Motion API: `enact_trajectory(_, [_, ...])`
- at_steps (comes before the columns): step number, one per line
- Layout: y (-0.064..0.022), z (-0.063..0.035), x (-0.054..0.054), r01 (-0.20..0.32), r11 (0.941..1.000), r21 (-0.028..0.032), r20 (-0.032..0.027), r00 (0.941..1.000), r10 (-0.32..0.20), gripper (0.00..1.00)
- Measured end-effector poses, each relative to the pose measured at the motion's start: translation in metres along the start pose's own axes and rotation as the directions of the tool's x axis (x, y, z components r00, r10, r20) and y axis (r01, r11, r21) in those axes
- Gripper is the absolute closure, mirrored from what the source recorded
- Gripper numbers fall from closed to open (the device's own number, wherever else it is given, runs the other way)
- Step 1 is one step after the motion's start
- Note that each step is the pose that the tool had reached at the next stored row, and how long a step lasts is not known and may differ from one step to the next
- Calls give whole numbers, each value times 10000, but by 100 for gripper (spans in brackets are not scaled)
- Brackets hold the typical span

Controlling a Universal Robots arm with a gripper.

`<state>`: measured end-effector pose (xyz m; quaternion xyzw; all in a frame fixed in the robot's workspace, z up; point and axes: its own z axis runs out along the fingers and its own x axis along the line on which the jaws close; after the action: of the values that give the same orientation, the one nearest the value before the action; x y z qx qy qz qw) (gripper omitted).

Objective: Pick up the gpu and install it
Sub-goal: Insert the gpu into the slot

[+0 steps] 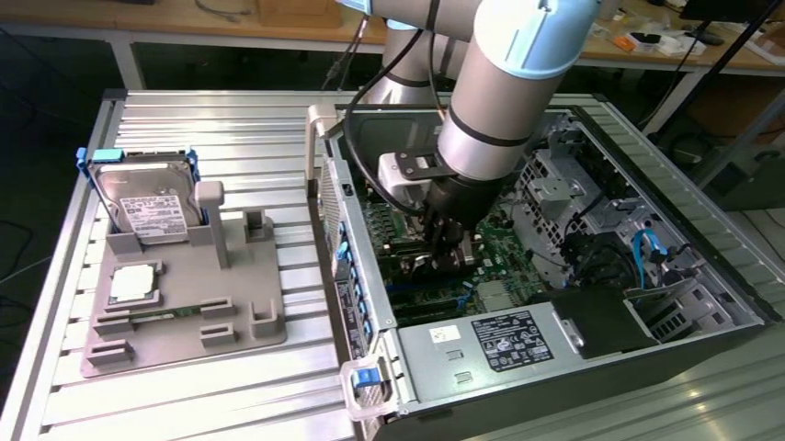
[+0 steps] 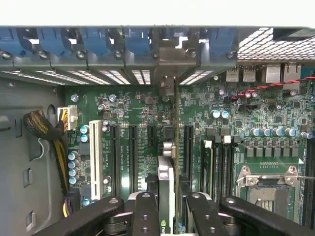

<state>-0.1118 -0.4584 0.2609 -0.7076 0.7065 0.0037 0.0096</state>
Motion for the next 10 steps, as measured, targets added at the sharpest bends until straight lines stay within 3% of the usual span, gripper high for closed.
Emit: enact_trajectory(10, [1,-1,0,1,10000,-4,5,10000,-1,73])
